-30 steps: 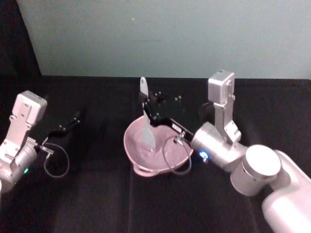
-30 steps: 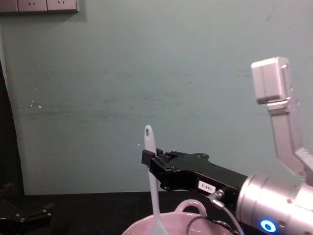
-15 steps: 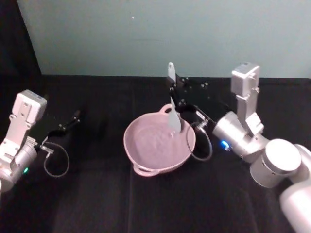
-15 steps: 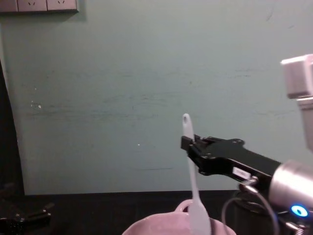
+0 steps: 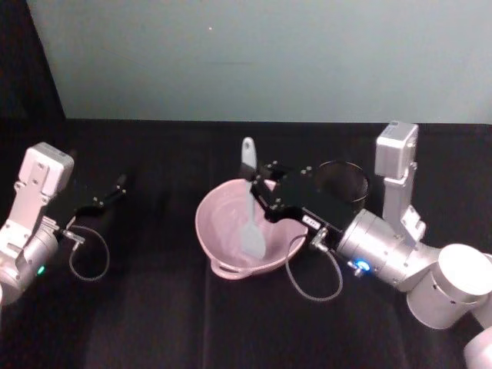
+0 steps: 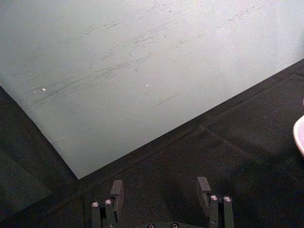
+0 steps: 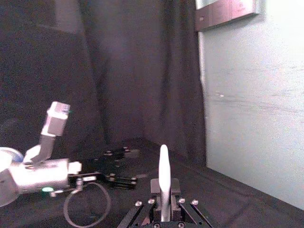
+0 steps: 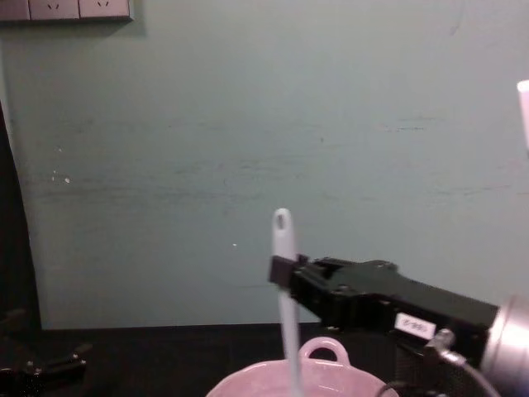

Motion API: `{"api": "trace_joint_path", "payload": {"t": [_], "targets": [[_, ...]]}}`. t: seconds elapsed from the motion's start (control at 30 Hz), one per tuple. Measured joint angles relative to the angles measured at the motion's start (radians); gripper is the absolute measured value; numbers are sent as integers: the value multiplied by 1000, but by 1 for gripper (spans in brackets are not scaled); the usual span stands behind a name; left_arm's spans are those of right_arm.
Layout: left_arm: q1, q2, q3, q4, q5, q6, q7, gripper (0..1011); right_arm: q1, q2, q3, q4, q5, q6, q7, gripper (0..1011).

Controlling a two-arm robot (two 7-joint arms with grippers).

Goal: Use the one hand to pick up the spoon and stir the clear water in the bowl.

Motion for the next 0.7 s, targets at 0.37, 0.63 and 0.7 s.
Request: {"api": "trace_joint_path", "payload": {"t": [0.37,0.63,0.7], "targets": [[0,0,0,0,0,0,0,1011,95,-83,-68,137,-22,-45,-19,114],[0,0,0,0,0,0,0,1011,181,-148,-47,296,-70,-115,-94,114],[0,0,0,0,0,0,0,1011,183,-148,-39,302,-85,-126,-112,114]]}}
